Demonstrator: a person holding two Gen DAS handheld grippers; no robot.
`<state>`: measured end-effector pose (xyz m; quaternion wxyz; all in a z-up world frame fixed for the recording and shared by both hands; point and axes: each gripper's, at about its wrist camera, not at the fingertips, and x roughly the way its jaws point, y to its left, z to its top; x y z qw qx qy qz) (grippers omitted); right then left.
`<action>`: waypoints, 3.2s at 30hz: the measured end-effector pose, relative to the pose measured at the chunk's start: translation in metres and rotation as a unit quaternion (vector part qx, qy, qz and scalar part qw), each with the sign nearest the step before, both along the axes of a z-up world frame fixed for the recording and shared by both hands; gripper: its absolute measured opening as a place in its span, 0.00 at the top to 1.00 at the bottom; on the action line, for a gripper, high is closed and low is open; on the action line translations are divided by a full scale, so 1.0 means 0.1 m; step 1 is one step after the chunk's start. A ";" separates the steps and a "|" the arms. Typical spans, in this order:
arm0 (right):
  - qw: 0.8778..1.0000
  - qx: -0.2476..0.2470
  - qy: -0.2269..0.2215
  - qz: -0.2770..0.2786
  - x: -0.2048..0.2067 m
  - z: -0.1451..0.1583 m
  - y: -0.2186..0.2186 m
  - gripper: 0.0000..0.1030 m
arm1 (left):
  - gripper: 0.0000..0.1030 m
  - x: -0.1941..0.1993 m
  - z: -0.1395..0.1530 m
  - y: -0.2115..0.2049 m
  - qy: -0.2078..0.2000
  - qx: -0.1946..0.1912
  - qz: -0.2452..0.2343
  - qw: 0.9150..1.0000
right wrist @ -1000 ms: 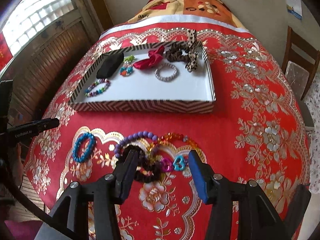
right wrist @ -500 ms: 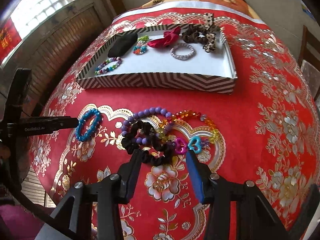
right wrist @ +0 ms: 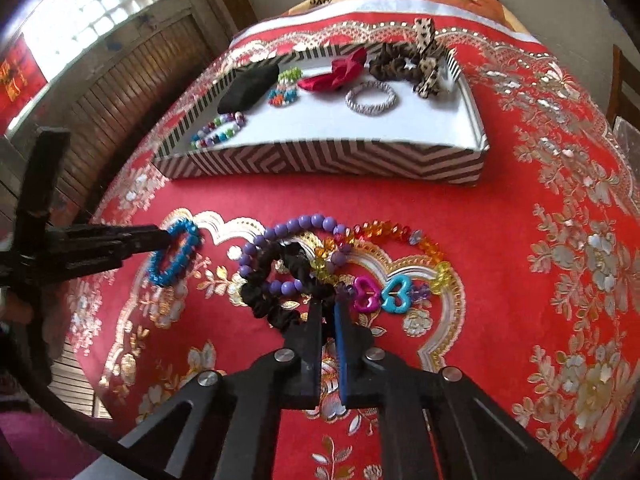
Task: Organize jewelry
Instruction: 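Grasp the blue bead bracelet with the left tool while the right tool grasps the black scrunchie, then carry the blue bracelet and black scrunchie into the tray with both tools, then release the blue bracelet and black scrunchie in the tray and withdraw both tools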
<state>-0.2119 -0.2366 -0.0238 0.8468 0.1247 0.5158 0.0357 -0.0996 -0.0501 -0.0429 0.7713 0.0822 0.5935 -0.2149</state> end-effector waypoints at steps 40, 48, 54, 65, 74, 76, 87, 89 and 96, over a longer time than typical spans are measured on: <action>0.993 -0.007 -0.114 -0.012 0.48 1.07 -0.32 0.95 | 0.93 0.55 1.20 -0.24 -0.112 -0.058 -0.027 0.992; 0.994 -0.012 -0.111 -0.012 0.69 1.04 -0.39 0.95 | 0.93 0.81 1.17 -0.43 -0.111 -0.055 -0.027 0.992; 0.994 -0.009 -0.106 -0.013 0.84 0.97 -0.45 0.95 | 0.93 0.95 1.07 -0.63 -0.105 -0.049 -0.029 0.993; 0.996 -0.005 -0.082 -0.019 1.09 0.75 -0.56 0.95 | 0.93 1.10 0.87 -0.96 -0.078 -0.054 -0.040 0.995; 0.998 -0.003 -0.047 -0.033 1.27 0.48 -0.71 0.95 | 0.93 1.35 0.53 -0.99 -0.045 -0.058 -0.018 0.997; 0.999 -0.008 -0.035 -0.036 1.33 0.40 -0.75 0.95 | 0.93 1.43 0.43 -0.92 -0.037 -0.050 -0.003 0.998; 0.997 -0.063 0.014 -0.050 1.73 0.04 -0.95 0.95 | 0.93 1.57 0.17 -0.74 -0.020 -0.022 0.031 0.999; 0.996 -0.074 0.019 -0.051 1.79 0.00 -0.97 0.95 | 0.93 1.56 0.16 -0.76 -0.024 -0.020 0.033 0.999; 0.995 -0.085 0.026 -0.050 1.86 -0.07 -1.01 0.90 | 0.68 1.59 0.17 -0.75 -0.017 -0.042 0.040 0.998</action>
